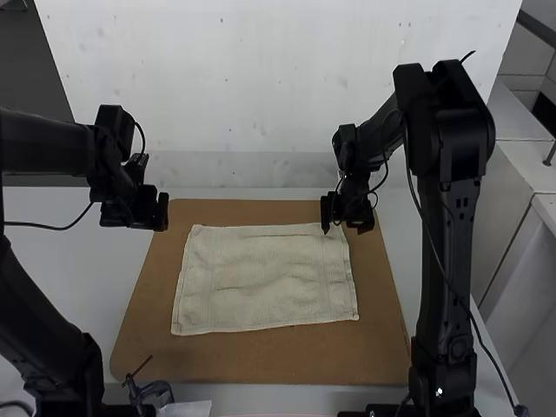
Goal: Fold the towel.
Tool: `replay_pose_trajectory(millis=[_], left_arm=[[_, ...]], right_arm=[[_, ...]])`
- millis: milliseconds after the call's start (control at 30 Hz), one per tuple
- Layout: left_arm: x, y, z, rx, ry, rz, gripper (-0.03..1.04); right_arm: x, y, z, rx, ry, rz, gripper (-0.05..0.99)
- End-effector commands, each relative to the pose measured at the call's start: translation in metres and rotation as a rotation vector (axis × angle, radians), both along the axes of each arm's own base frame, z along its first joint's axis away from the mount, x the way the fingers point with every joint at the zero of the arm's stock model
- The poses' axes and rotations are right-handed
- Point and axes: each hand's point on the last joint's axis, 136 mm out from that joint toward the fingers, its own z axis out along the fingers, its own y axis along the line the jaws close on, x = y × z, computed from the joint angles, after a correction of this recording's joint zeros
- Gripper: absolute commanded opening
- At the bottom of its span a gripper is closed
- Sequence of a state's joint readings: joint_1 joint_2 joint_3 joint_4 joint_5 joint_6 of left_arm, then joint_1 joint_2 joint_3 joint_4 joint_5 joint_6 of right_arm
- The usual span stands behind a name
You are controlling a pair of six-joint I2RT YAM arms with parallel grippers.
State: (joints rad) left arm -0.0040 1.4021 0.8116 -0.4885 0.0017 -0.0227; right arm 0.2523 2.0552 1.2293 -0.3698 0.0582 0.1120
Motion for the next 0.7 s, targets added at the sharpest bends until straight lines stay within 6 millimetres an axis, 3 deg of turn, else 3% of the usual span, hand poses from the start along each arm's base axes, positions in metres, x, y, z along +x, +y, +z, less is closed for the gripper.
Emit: replay_pose_trajectory(millis=[0,67,200,433,667], left_arm=[[0.009,0.0,0.015,-0.011,-0.048,-0.007,0.97],[0.008,0.002,0.012,-0.013,-0.045,-0.003,0.97],[0.006,0.002,0.005,-0.013,-0.03,-0.002,0.97],[0.018,0.001,-0.019,-0.033,-0.001,0.014,0.98],[0.051,-0.03,-0.032,-0.047,0.042,-0.04,0.97]], right_arm=[[0.005,0.0,-0.017,-0.042,0.023,0.0,0.9],[0.004,0.003,-0.031,-0.072,0.041,0.006,0.88],[0.005,0.006,-0.046,-0.108,0.068,0.007,0.69],[0.003,0.007,-0.056,-0.139,0.081,0.014,0.04],[0.003,-0.003,-0.059,-0.161,0.084,0.002,0.02]])
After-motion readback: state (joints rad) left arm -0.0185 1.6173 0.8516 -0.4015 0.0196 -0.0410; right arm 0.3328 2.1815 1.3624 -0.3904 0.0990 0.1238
